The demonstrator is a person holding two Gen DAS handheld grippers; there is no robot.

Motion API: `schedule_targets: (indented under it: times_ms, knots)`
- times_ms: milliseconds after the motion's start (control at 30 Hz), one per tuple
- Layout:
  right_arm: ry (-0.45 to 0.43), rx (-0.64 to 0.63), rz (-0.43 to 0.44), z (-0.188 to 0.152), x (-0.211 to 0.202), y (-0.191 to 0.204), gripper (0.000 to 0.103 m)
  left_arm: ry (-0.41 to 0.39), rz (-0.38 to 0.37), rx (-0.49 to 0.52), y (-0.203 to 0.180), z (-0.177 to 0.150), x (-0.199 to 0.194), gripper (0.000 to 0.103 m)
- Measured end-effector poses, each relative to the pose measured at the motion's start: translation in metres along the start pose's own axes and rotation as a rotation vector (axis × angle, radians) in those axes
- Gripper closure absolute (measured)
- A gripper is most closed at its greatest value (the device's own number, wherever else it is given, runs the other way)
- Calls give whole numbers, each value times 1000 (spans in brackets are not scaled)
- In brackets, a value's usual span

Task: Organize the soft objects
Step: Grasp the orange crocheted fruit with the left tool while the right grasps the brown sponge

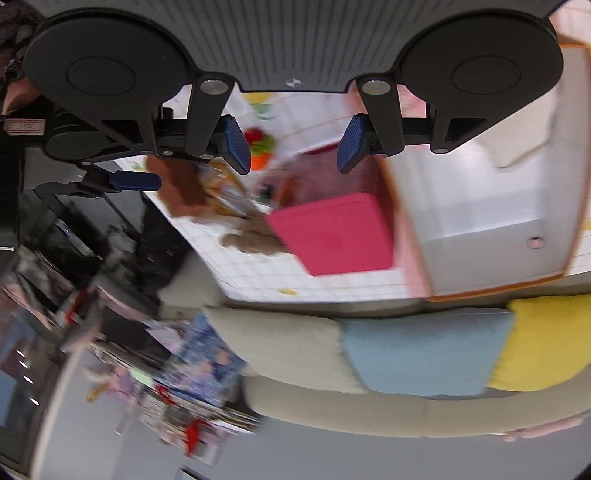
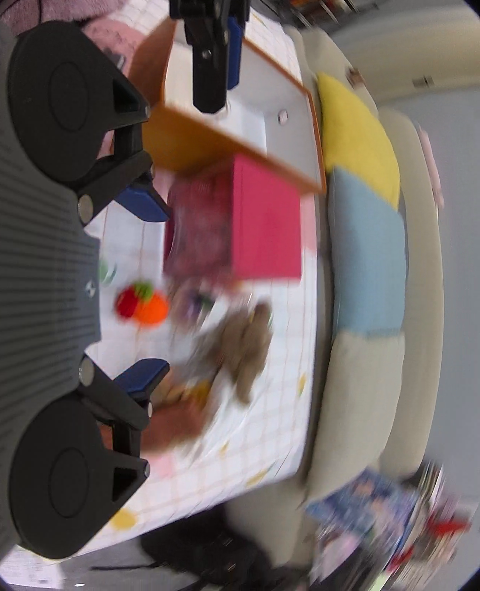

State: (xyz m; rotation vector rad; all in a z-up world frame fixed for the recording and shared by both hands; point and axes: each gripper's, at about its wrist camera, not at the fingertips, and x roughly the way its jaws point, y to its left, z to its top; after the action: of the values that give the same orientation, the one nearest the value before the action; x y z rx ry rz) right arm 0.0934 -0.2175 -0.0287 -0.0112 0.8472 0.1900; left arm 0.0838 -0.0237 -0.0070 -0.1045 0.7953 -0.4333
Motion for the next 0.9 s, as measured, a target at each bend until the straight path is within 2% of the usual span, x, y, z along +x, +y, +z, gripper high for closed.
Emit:
schedule_targets:
  times_ms: [167, 367, 500, 600, 633, 833, 900]
  knots:
    - [11, 67, -101, -17, 7, -38, 23, 51, -70, 82, -34, -2, 33, 39]
    - [-23, 111, -189, -24, 20, -70, 23, 108, -82, 141, -54, -4, 79, 39]
    - [-61, 74, -250, -28, 35, -77, 23, 130, -52, 122, -55, -8, 112, 34]
    - [-82, 53, -258, -33, 47, -79, 26, 139, -14, 124, -54, -13, 132, 32]
    - [-74, 54, -255, -33, 51, -79, 29, 146, -6, 124, -54, -14, 138, 32]
    - [-45, 86, -247, -34, 67, -85, 30, 184, 42, 122, -54, -23, 166, 32]
    - [-32, 88, -245, -34, 70, -85, 36, 188, 56, 137, -56, -24, 173, 32]
